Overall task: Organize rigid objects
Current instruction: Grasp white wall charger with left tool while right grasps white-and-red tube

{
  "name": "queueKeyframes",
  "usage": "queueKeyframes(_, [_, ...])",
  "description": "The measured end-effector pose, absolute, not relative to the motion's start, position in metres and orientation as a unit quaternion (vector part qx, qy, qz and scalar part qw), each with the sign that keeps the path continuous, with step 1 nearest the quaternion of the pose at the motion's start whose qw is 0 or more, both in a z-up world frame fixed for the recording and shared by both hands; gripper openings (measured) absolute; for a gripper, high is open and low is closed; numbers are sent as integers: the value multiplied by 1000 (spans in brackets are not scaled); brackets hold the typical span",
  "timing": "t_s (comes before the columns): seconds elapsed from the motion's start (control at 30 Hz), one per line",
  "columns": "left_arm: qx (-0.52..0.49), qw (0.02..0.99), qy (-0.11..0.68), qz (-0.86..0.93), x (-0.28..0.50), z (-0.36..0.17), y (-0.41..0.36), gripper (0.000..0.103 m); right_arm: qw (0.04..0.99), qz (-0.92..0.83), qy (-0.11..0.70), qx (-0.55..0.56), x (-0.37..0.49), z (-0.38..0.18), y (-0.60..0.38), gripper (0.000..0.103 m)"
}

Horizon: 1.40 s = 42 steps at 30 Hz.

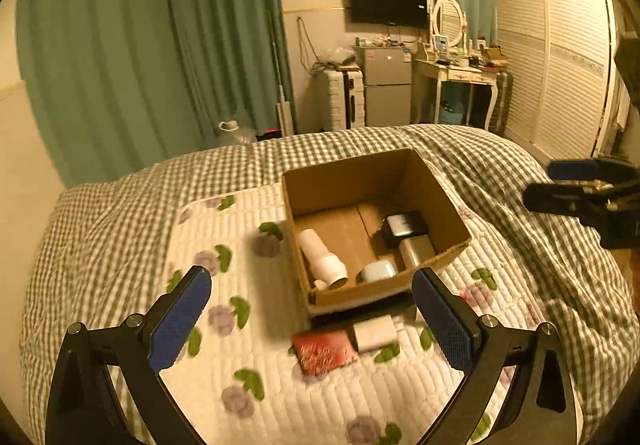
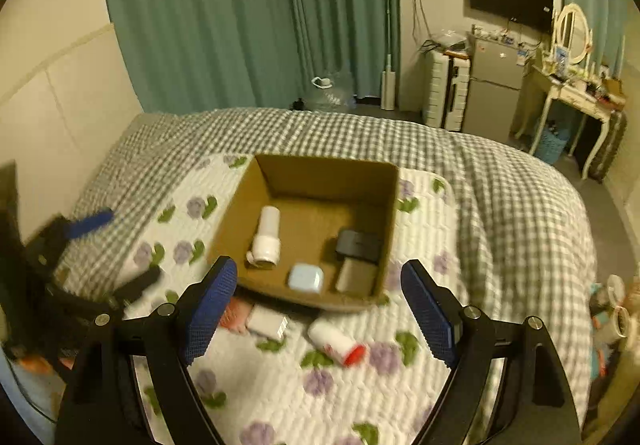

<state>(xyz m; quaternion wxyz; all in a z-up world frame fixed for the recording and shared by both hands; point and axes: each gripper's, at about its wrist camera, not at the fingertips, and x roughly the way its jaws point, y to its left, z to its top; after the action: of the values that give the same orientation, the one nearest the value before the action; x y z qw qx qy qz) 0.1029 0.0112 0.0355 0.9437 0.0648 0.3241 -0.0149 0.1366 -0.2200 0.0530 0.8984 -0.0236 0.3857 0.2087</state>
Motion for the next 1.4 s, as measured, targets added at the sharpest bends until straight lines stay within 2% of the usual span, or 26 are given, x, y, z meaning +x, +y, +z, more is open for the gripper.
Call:
queueKeyframes(0.17, [41,942,333,-2,74,32,16,103,899,198,390,-27,100,50,-227,84])
queueKeyframes(0.37, [24,933,356,49,71,2,14,103,900,206,380,-60,81,29,-221,84])
queueKeyframes(0.53, [5,924,379,59,87,-39,10,103,889,212,395,-91,96,-15,-217,84])
queueKeyframes(0.73, [-1,909,410,71,115,-89,-1,103,856,226,450,-116,139,-93,-214,84])
queueKeyframes(0.93, [13,897,437,60,138,-121,-12,103,826,260,479,-147,167,-157,-198,79])
queueKeyframes(1.1, [14,890,453,41,151,-131,-24,102,820,267,478,-166,181,-185,-190,60])
queueKeyframes(1.13, [14,891,453,35,153,-133,-27,101,824,267,473,-164,182,-185,-192,48])
queueKeyframes(1.17, [8,891,454,25,155,-135,-29,101,826,267,469,-162,181,-183,-193,40])
queueKeyframes(1.2, [2,889,458,20,158,-138,-32,101,830,264,464,-166,179,-178,-197,37])
queueKeyframes(1.37, [13,882,472,-1,171,-156,-52,99,844,249,443,-172,171,-159,-220,36])
queueKeyframes(1.4, [15,875,484,4,175,-163,-53,88,845,247,442,-173,170,-155,-225,36])
